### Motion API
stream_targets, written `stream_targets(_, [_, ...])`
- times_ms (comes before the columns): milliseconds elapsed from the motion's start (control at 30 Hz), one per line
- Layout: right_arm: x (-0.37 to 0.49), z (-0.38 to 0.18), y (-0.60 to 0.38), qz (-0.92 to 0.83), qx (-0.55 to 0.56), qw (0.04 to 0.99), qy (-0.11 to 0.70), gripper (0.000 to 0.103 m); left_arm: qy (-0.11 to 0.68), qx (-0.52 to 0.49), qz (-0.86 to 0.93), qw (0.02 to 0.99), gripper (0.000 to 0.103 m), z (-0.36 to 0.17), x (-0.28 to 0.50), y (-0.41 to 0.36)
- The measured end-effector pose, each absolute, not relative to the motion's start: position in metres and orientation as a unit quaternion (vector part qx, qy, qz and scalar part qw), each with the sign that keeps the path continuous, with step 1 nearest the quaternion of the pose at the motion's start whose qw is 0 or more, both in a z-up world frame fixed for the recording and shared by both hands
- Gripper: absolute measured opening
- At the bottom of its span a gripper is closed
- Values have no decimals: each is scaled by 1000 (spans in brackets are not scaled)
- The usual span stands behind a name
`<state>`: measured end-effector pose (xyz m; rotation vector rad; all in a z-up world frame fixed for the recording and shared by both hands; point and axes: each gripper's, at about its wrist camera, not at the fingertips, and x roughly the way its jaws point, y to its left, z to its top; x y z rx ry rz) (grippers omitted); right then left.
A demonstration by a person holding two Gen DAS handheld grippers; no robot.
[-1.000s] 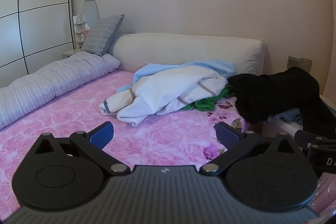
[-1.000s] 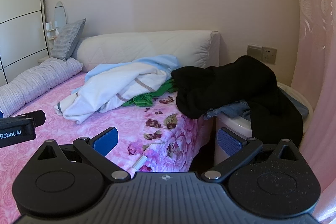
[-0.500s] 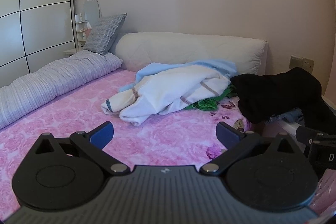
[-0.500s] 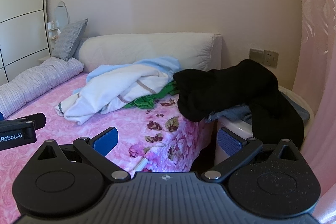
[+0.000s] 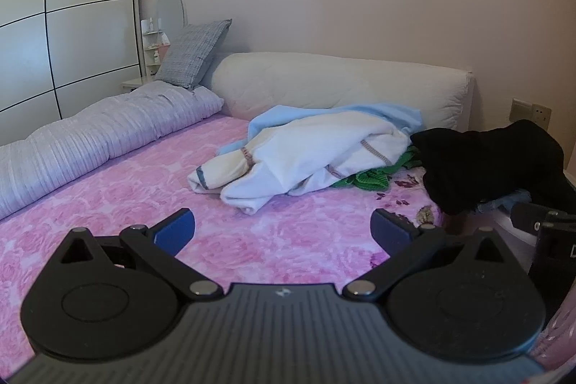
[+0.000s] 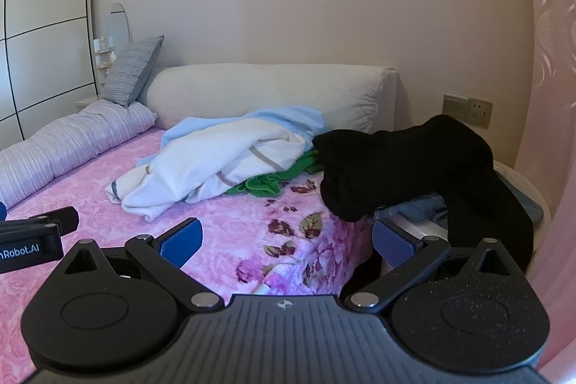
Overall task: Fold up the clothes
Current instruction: 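Move both grippers toward the cream striped sweater on the bed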
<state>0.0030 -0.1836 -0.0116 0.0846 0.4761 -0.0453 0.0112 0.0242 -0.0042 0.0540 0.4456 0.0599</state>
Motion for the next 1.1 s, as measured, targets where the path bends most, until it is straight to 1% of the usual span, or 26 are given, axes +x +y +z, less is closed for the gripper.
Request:
stream_targets(300, [22, -18, -175, -13, 37, 970, 242, 103, 237, 23, 38, 971, 103, -12, 30, 34])
stream_targets(500, [49, -27, -169, -5, 35, 966, 255, 103, 257, 20, 42, 965, 103, -26, 60, 42])
stream_targets(700, [98, -43, -159, 0, 36, 961, 275, 103, 288, 16, 48, 956, 103, -51, 107, 56])
stream_targets(933, [175, -65, -139, 1, 30, 954, 297, 103, 325, 8, 51, 944, 103, -81, 182, 74])
stream_targets(1100, [224, -64, -128, 3, 24, 949, 314, 103, 348, 8, 43, 936, 103, -75, 231, 79])
